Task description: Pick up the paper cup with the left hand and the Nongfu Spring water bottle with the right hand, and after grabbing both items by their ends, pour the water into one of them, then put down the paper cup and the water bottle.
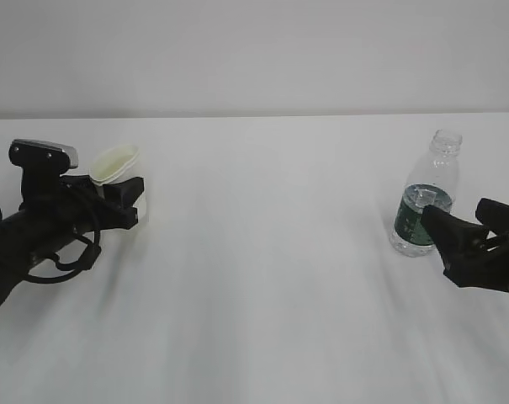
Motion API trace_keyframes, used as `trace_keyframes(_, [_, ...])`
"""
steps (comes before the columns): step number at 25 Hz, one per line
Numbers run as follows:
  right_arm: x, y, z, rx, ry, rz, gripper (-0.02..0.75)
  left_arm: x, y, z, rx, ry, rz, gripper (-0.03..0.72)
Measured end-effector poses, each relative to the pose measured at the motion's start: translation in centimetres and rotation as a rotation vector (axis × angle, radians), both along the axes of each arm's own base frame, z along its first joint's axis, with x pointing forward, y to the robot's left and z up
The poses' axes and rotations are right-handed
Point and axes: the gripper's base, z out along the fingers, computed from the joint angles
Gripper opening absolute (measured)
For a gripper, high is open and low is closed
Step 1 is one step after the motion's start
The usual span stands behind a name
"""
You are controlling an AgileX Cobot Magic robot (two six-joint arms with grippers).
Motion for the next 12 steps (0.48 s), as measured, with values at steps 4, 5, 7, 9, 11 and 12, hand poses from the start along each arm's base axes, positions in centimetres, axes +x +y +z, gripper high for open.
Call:
trace_keyframes(4, [0.0,0.0,0.0,0.001,0.000,0.004,0.588,0.2,0.0,-0.5,0.000,0.004,0.000,0.382])
trace_keyframes(5, [0.0,0.0,0.0,0.001,0.000,0.004,0.588,0.2,0.0,-0.8,0.001,0.011,0.001,0.382])
trace_keyframes(7, [0.0,0.0,0.0,0.002,0.001,0.003,0.588,0.3,-0.1,-1.2,0.003,0.021,0.001,0.382])
trace_keyframes(9, [0.0,0.0,0.0,0.002,0.001,0.003,0.588,0.3,-0.1,-1.5,0.005,0.027,0.001,0.382])
trace_keyframes(11, [0.0,0.0,0.0,0.004,0.002,0.005,0.588,0.3,-0.1,-1.6,0.005,0.029,0.001,0.382])
trace_keyframes(12, [0.0,0.1,0.0,0.004,0.001,0.006,0.588,0.3,-0.1,-1.6,0.005,0.029,0.001,0.382])
